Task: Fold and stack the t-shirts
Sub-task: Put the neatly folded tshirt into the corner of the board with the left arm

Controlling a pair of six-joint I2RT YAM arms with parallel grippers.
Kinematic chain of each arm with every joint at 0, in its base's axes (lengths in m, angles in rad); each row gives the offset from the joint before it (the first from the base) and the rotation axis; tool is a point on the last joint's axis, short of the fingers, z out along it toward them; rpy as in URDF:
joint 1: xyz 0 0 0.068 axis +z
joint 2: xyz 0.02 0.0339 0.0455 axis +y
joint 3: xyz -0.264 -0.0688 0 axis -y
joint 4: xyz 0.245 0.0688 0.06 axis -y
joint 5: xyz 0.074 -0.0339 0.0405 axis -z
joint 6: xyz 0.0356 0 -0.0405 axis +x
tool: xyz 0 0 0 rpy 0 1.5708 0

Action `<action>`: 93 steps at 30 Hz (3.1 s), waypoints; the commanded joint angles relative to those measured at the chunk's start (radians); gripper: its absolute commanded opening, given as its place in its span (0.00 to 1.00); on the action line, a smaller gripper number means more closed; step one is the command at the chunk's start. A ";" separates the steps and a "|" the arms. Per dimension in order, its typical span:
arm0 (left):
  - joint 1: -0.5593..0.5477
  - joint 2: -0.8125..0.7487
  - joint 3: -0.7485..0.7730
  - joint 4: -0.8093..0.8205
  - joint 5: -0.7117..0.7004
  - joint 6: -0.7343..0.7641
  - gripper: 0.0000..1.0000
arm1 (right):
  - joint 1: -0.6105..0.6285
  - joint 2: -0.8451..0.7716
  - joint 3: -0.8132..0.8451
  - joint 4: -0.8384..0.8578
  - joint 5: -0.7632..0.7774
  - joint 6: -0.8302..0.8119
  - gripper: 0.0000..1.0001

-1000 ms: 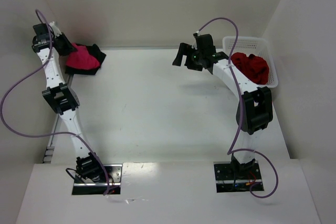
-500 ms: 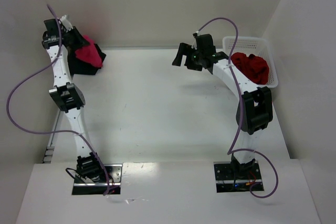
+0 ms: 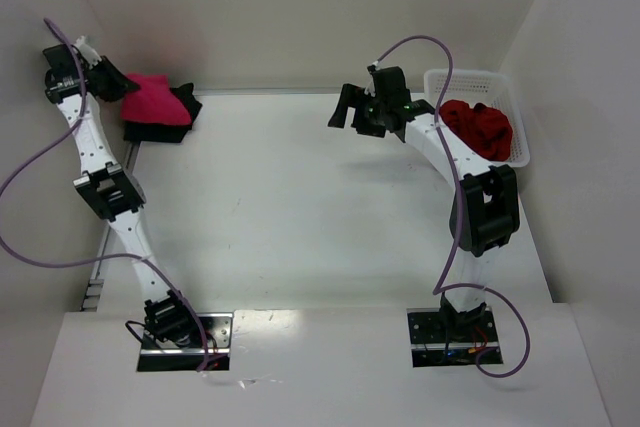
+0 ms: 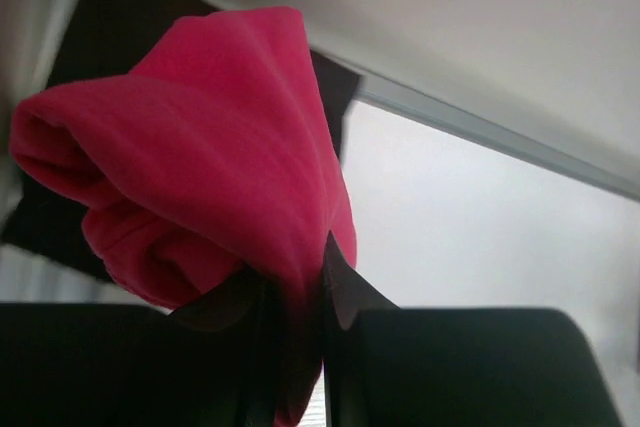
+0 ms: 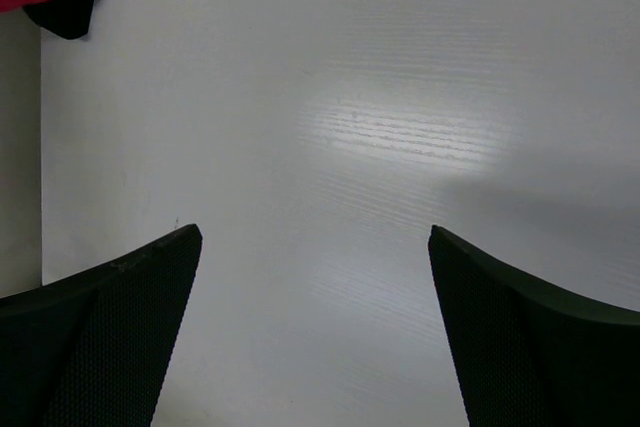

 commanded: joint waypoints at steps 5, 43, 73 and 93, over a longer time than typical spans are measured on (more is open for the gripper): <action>-0.001 -0.006 -0.037 -0.043 -0.187 0.071 0.11 | 0.006 -0.008 0.028 0.027 -0.015 0.007 1.00; -0.443 -0.104 -0.019 -0.069 -1.505 0.128 1.00 | 0.015 -0.009 0.029 0.027 -0.016 -0.064 1.00; -0.417 0.290 0.183 0.032 -1.537 -0.041 0.98 | 0.005 0.086 0.144 -0.107 -0.068 -0.026 1.00; -0.367 0.267 0.183 0.023 -1.309 -0.271 0.96 | 0.005 0.117 0.183 -0.137 -0.068 -0.007 1.00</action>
